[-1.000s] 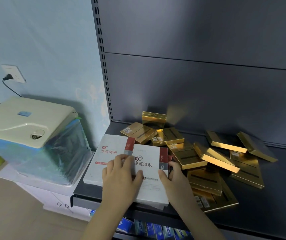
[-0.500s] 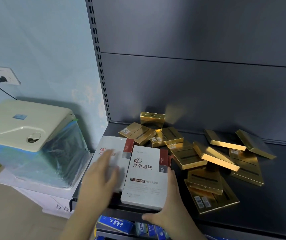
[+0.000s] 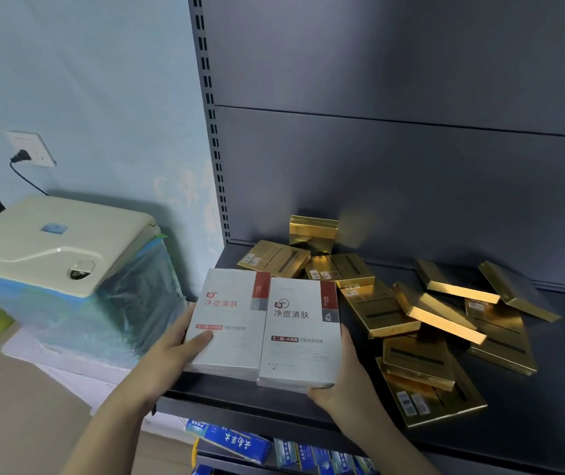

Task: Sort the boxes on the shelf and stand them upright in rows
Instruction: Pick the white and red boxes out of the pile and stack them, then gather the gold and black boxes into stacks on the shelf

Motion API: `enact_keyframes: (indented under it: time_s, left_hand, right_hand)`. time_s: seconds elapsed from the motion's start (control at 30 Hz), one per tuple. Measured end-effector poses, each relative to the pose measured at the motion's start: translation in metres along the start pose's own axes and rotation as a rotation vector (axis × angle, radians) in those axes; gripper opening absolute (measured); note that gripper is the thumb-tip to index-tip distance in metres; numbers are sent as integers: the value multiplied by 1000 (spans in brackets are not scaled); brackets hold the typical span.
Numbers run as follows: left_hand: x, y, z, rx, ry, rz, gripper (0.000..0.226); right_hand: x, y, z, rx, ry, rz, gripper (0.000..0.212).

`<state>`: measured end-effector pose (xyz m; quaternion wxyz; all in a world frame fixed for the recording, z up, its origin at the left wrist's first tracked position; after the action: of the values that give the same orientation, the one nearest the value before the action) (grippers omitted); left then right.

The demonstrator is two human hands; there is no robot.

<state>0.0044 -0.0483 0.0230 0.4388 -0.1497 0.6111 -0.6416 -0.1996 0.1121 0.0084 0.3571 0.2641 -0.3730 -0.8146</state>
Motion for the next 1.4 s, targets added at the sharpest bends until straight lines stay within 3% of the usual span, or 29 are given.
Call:
enact_keyframes:
  time_s: [0.13, 0.3, 0.4, 0.47, 0.53, 0.63, 0.83, 0.97, 1.03, 1.1, 1.2, 1.3, 1.4]
  left_hand:
    - [3, -1, 3, 23, -22, -3, 42]
    - [10, -33, 0, 184, -218, -63, 27]
    - [6, -71, -13, 403, -353, -229, 48]
    - [-1, -97, -32, 462, -382, -323, 51]
    - [-7, -114, -65, 441, -302, -385, 48]
    - [-9, -121, -128, 373, -69, -376, 44]
    - [-5, -113, -239, 365, 170, -325, 48]
    - [1, -113, -274, 349, 135, -279, 45]
    - [1, -118, -282, 268, 45, -261, 39]
    - [4, -118, -288, 114, -47, -222, 30]
    - [8, -117, -309, -197, -54, -99, 33]
    - [3, -120, -349, -278, 71, -30, 44]
    - [-3, -133, -369, -222, 77, -80, 33]
  right_hand:
    - [-6, 13, 1, 33, 45, 10, 96]
    - [-22, 26, 14, 32, 214, 32, 98]
    - [-27, 24, 48, 59, 112, 31, 95]
    - [-27, 19, 83, 39, -42, 54, 75]
    - [-29, 9, 119, -11, -199, 105, 50]
    - [-25, -13, 165, -169, -368, 178, 39]
    - [15, -77, 193, -450, -297, 113, 56]
    - [32, -86, 211, -517, -300, 206, 38]
    - [32, -90, 233, -365, -346, 193, 25]
    - [29, -98, 259, 80, -391, 136, 10]
    - [26, -108, 274, 676, -276, 47, 9]
    - [23, -116, 274, 865, -124, 23, 18]
    - [18, -118, 266, 897, -11, 46, 24]
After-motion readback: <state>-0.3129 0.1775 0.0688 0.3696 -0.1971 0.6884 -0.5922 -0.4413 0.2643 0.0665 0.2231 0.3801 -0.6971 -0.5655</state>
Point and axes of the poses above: each hand's wrist, its own x-axis towards the middle knuckle, its own z-axis out of the back of the hand, y = z × x, the point moved 9 cm from there along x, towards the middle knuckle, and after that the axes turned 4 degrees about z, right-handed, at the moved point
